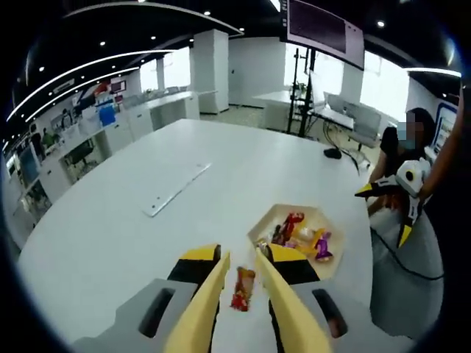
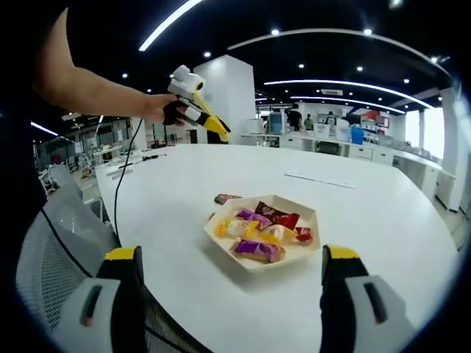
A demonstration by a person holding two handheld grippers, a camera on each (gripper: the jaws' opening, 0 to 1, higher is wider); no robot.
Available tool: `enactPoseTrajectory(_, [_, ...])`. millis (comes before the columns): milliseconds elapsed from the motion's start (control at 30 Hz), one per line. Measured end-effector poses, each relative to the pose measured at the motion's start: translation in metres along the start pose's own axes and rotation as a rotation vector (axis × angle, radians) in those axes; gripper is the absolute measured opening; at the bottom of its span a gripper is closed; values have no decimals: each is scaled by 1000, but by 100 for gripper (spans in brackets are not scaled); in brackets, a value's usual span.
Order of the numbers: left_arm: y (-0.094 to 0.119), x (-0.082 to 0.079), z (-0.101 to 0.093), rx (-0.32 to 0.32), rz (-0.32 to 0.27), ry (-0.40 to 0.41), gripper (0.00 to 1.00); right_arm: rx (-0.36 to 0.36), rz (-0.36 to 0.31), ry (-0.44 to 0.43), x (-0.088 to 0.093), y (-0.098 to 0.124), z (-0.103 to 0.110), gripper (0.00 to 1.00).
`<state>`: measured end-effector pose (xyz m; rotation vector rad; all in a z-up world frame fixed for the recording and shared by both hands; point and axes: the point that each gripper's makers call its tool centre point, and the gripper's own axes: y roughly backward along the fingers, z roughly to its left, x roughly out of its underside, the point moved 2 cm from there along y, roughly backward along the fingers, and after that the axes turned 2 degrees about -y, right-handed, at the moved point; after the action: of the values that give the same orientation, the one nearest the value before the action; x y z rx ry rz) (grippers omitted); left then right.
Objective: Place the target food into the container with the food tongs after gripping and lifting it, then release it inside without dropping or visibly crushing the food.
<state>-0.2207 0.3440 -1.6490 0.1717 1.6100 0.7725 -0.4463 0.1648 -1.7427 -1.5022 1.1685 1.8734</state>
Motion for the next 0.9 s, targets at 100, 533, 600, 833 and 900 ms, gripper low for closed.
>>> enactPoseTrajectory(100, [-1,-4,-1,-8,-7,-40,16,1,-13,5,-3,0,0,100])
enactPoseTrajectory(533, [-3,-5,-5,10,-8,-51,18,11,-10,5,-2,1,-1,100])
enactPoseTrajectory(600, [-4,-3,-6,17,-5,-56,19,12,-9,4,-2,1,-1,100])
enactPoseTrajectory(833, [-8,1,-10,42,5,-67,19,17,-11,2,-2,1,-2,100])
enactPoseTrajectory(900, [-10,4,-10,50,8,-66,19,18,-11,3,-2,1,-2,100])
